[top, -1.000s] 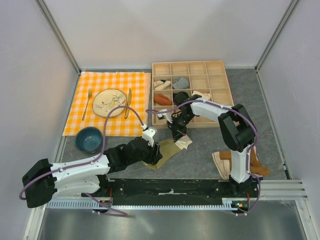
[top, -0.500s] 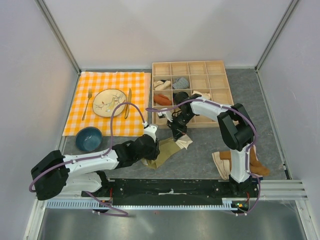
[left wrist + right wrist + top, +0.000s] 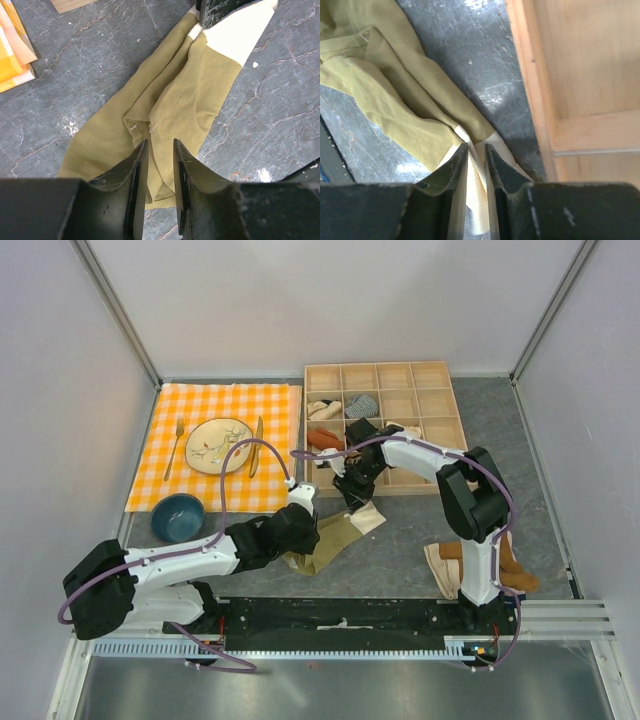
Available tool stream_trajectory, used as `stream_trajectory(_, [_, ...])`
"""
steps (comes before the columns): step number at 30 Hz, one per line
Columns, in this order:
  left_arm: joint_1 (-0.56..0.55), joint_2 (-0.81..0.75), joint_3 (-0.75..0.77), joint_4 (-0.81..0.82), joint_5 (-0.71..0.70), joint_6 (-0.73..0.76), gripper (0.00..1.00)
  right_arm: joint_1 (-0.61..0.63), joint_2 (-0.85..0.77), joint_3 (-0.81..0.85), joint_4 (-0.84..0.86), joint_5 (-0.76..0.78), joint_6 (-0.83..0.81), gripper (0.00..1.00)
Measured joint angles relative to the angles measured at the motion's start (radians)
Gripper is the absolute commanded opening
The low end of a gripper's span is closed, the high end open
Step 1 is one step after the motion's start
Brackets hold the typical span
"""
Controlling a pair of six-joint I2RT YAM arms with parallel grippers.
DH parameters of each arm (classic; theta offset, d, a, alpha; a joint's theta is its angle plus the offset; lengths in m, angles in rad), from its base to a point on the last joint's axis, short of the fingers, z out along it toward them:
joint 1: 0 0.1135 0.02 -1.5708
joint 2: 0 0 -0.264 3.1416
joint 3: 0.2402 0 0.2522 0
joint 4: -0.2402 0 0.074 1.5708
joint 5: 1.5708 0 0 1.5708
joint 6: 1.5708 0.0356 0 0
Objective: Roll the underwear
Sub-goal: Fold the underwear at the corner of the board.
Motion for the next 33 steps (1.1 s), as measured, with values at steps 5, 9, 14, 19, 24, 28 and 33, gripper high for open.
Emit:
stream_trajectory(5, [0.0, -0.01, 0.001, -0.023, 0.001, -0.001, 0.33, 0.0, -0.036, 0.005, 0.002, 0.086, 0.002, 0.29])
stream_trajectory(9, [0.002, -0.051, 0.001, -0.037, 0.01, -0.01, 0.32, 0.0, -0.106, 0.005, 0.002, 0.145, -0.019, 0.26])
stream_trajectory(14, [0.006, -0.075, 0.002, -0.006, 0.062, -0.037, 0.27, -0.002, -0.233, -0.029, -0.005, 0.076, -0.15, 0.2])
stream_trajectory(19, [0.006, -0.006, 0.006, 0.077, 0.134, -0.069, 0.23, 0.0, -0.309, -0.177, -0.034, -0.034, -0.387, 0.18])
stream_trajectory(24, [0.007, 0.096, 0.013, 0.116, 0.164, -0.105, 0.18, 0.003, -0.309, -0.302, -0.011, -0.034, -0.514, 0.18])
stream_trajectory(28, [0.023, 0.129, 0.002, 0.121, 0.163, -0.146, 0.18, 0.003, -0.309, -0.348, 0.079, -0.009, -0.544, 0.17])
stream_trajectory(33, [0.051, 0.128, -0.043, 0.111, 0.158, -0.187, 0.18, 0.006, -0.304, -0.365, 0.168, 0.023, -0.563, 0.17])
